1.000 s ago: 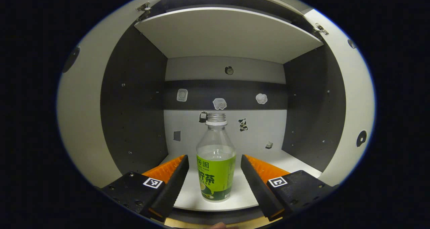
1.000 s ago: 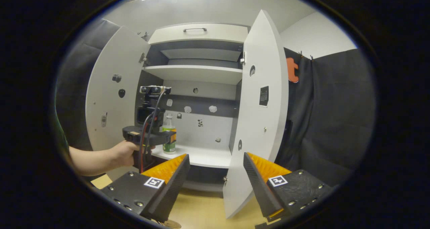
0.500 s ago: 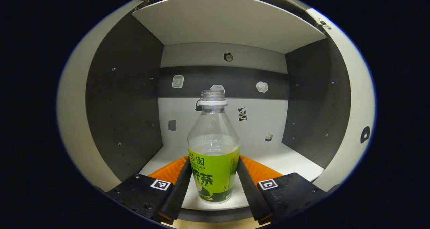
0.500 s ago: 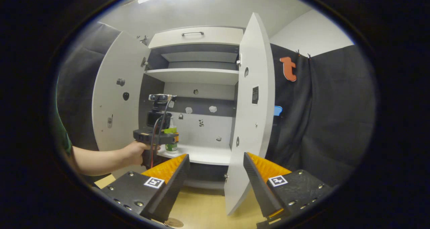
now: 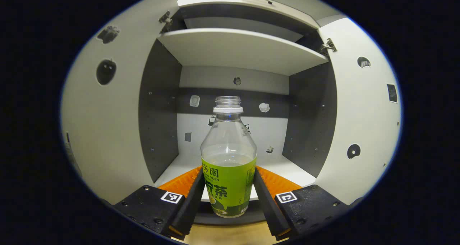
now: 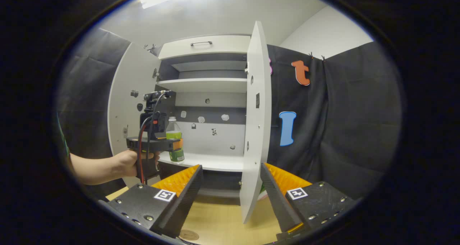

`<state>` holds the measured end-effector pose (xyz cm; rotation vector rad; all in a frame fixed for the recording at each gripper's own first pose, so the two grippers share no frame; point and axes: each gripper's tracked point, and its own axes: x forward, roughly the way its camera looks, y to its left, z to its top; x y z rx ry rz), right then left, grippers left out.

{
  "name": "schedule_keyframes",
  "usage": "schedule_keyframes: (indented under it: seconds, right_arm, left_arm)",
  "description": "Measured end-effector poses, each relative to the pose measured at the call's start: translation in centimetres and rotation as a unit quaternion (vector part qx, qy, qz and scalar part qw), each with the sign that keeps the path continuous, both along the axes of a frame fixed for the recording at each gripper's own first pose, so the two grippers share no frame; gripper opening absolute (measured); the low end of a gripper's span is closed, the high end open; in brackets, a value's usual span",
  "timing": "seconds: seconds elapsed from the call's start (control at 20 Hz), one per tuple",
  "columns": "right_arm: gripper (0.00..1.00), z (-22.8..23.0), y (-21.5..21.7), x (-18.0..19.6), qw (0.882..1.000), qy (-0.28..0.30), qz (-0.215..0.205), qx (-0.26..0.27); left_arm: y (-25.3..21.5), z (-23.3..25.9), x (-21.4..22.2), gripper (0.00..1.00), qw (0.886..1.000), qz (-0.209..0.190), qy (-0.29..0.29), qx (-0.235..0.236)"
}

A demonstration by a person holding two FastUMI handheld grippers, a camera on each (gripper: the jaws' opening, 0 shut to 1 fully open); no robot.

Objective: Grasp the bottle in the cabinet with the left hand and place it on the coaster, then close the right door with the right hand and the left door with the left hand.

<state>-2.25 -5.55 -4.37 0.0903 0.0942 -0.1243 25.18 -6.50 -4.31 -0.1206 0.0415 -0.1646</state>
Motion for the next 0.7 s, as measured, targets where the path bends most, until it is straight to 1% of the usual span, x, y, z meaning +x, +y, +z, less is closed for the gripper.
schedule_keyframes:
  seconds: [0.1,0.2,0.25,0.35,0.5,0.55,0.6,0.7]
  right_arm:
    - [0.95,0.1,0.3,-1.0,1.000,-0.005,0.007,0.007]
    - [0.95,0.3,0.5,-2.1,1.000,-0.011,0.015,0.011]
    - [0.97,0.3,0.5,-2.7,1.000,-0.013,0.018,0.011]
    - [0.95,0.3,0.3,-3.9,1.000,-0.017,0.022,0.014]
    - [0.95,-0.1,0.2,-5.5,0.999,-0.023,0.027,0.017]
    - [0.99,-0.5,0.0,-6.0,0.999,-0.021,0.026,0.018]
    - [0.97,-0.9,0.1,-6.4,0.999,-0.018,0.028,0.020]
    - [0.97,-1.8,0.0,-7.0,0.999,-0.012,0.024,0.024]
  left_arm:
    - [-0.5,0.8,-2.7,0.80,1.000,-0.015,-0.017,0.007]
    - [-0.4,0.6,-5.0,0.79,1.000,-0.012,-0.017,0.010]
    - [-0.6,0.2,-6.3,0.80,1.000,-0.014,-0.015,0.013]
    - [-0.9,-0.9,-8.8,0.79,1.000,-0.013,-0.011,0.019]
    - [-1.4,-2.1,-12.2,0.79,0.999,-0.012,-0.035,0.020]
    - [-1.7,-3.0,-13.3,0.80,0.999,-0.014,-0.037,0.020]
    - [-2.1,-4.3,-14.3,0.79,0.999,-0.020,-0.029,0.022]
    - [-2.9,-7.1,-16.1,0.80,0.999,-0.034,-0.004,0.023]
